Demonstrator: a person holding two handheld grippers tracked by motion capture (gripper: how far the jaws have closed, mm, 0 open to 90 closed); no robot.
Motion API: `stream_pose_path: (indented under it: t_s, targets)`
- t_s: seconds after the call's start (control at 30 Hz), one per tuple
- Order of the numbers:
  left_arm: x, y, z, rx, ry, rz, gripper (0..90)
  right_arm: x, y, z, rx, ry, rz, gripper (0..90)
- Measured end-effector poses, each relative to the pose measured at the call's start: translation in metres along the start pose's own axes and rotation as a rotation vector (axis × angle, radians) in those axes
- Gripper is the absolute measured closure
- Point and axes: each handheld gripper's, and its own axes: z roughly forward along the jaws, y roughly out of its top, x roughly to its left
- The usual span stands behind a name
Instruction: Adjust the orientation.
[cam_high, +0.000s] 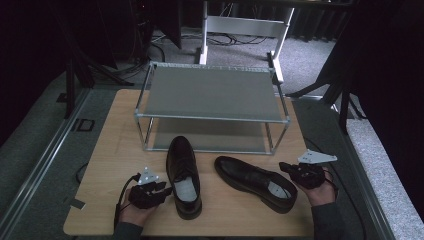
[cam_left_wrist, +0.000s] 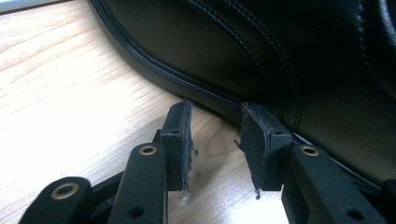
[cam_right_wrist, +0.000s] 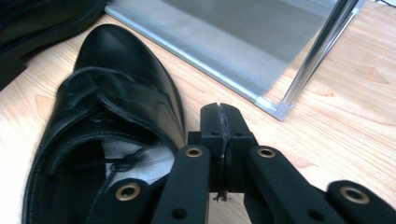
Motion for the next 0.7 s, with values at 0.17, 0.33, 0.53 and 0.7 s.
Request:
stream_pose_path:
  t_s: [0.17,0.33,0.53,0.7]
  targets:
    - [0.001,0.001,-0.001,-0.005,0.021,-0.004,61.2,0.003,-0.001,-0.004,0.0,0.031,-0.027,75.2]
    - [0.007,0.003,-0.002,-0.024,0.043,-0.025,60.4,0.012,-0.006,-0.005,0.041,0.081,-0.105,65.5]
    - [0.013,0.006,0.001,-0.031,0.057,-0.048,59.7,0.014,-0.009,-0.005,0.073,0.088,-0.129,61.9]
    - [0.014,0.011,0.004,-0.038,0.075,-0.063,59.6,0.013,-0.006,-0.005,0.125,0.081,-0.187,58.2]
